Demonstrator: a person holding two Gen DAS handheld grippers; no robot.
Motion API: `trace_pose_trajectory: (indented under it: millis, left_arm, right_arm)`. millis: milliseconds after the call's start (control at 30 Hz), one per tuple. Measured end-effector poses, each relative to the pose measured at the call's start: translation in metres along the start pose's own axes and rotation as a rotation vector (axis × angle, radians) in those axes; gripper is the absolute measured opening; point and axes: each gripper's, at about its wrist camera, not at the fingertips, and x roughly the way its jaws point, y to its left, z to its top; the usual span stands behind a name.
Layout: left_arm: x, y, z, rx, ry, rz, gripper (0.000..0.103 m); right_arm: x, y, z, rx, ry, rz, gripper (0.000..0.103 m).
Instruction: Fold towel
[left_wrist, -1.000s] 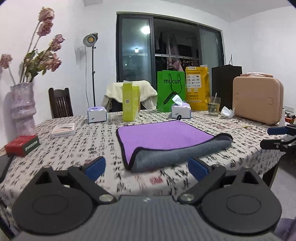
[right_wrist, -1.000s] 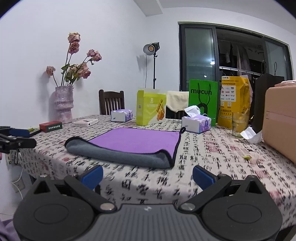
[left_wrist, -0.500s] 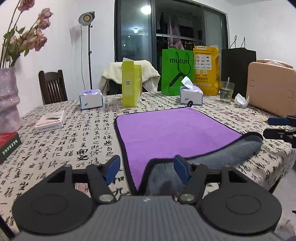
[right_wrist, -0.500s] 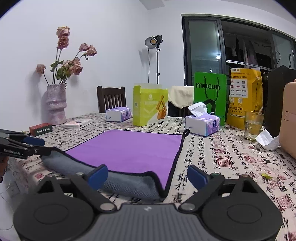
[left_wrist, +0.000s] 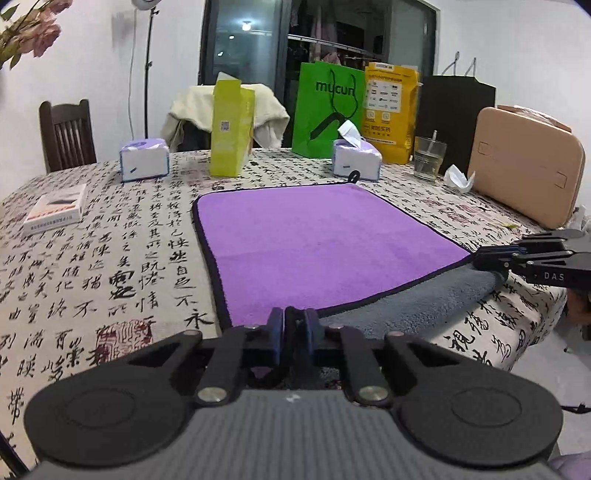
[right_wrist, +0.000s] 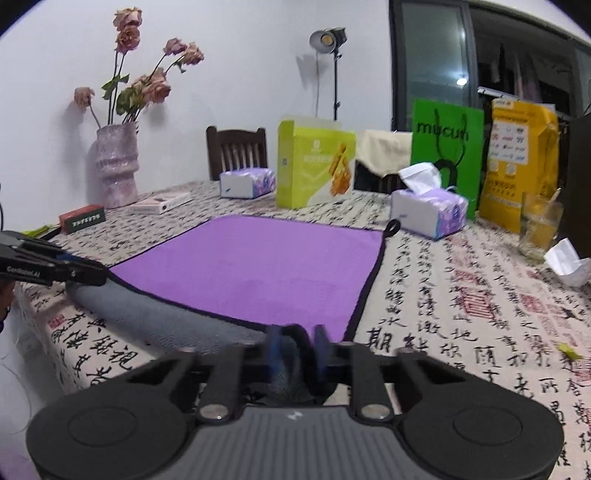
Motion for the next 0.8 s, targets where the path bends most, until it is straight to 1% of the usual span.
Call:
trace_pose_trajectory:
  millis: [67,133,167,267,433,600,800]
  left_arm:
    - [0.0,-0.002,0.001,0.009,-0.005,0.018,0.012]
    - [0.0,-0.003,0.002,0.012,-0.004,0.017,0.007]
    - [0.0,-0.004,0.003,0.012,-0.009,0.018,0.007]
    - [-0.001,-0.005,0.008,0.017,-0.015,0.019,0.006]
    - [0.002,-0.006,0.019,0.041,-0.025,0.029,0.006]
    - [0.009,-0.003,0.034,0.047,-0.037,0.062,0.006]
    - [0.016,0.0,0.053,0.074,-0.062,0.085,0.006]
  right_arm:
    - [0.003,-0.001,0.001,-0.003,0.018,0.021,0.013]
    - [0.006,-0.002,0.002,-0.029,0.037,0.045,0.009]
    - [0.007,-0.001,0.002,-0.05,0.042,0.054,0.006]
    - [0.007,0.0,0.004,-0.065,0.042,0.055,0.005]
    - [0.006,-0.004,0.015,-0.087,0.021,0.057,0.005]
    - [0.007,-0.01,0.032,-0.102,-0.013,0.054,0.005]
    - [0.018,-0.019,0.05,-0.113,-0.024,0.056,0.005]
